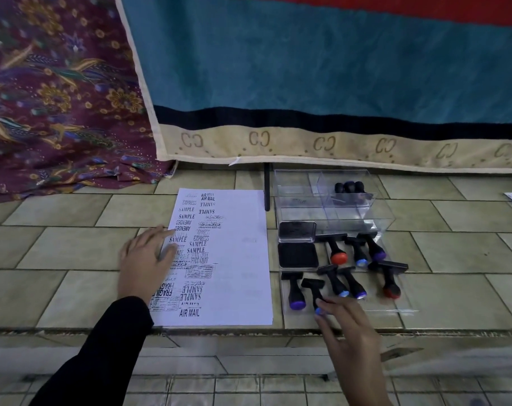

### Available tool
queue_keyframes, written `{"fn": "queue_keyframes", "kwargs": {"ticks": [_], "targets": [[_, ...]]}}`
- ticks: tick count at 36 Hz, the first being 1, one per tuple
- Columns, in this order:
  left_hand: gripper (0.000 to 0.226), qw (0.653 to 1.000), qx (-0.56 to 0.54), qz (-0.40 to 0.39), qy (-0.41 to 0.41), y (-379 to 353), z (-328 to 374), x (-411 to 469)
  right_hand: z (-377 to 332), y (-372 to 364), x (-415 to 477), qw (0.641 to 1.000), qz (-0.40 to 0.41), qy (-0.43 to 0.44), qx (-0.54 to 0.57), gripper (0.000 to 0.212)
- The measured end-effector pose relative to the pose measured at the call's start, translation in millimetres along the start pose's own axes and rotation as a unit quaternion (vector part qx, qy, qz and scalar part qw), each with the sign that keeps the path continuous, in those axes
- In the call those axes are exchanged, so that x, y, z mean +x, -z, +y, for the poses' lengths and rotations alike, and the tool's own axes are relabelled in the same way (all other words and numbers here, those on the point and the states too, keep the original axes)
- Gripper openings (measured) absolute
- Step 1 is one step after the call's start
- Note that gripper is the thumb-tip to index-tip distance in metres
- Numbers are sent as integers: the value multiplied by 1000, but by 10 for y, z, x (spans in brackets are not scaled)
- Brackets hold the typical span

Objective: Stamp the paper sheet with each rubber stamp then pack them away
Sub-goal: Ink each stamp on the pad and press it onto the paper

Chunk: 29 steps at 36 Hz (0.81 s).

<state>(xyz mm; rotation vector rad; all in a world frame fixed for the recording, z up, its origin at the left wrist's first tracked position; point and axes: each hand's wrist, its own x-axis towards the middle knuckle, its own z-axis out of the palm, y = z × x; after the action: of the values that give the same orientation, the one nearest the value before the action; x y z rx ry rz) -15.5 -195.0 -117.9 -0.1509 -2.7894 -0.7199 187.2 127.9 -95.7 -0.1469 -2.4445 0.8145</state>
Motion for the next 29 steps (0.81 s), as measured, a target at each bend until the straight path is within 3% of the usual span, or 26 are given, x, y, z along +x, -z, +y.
{"fn": "queue_keyframes", "kwargs": {"ticks": [11,15,21,29], "targets": [[40,1000,-2,-2,2,15,14,-6,0,-82,78,997,-57,15,-58,31],[40,1000,0,-2,2,27,27,-10,-91,30,233,999,-32,9,-19,26],[40,1000,-2,0,-2,45,56,-19,24,190,1312,998,25,-4,-53,17],[35,1000,-5,-3,-2,53,60,-18,492,-13,2655,979,-76,-125,-141,21]]}}
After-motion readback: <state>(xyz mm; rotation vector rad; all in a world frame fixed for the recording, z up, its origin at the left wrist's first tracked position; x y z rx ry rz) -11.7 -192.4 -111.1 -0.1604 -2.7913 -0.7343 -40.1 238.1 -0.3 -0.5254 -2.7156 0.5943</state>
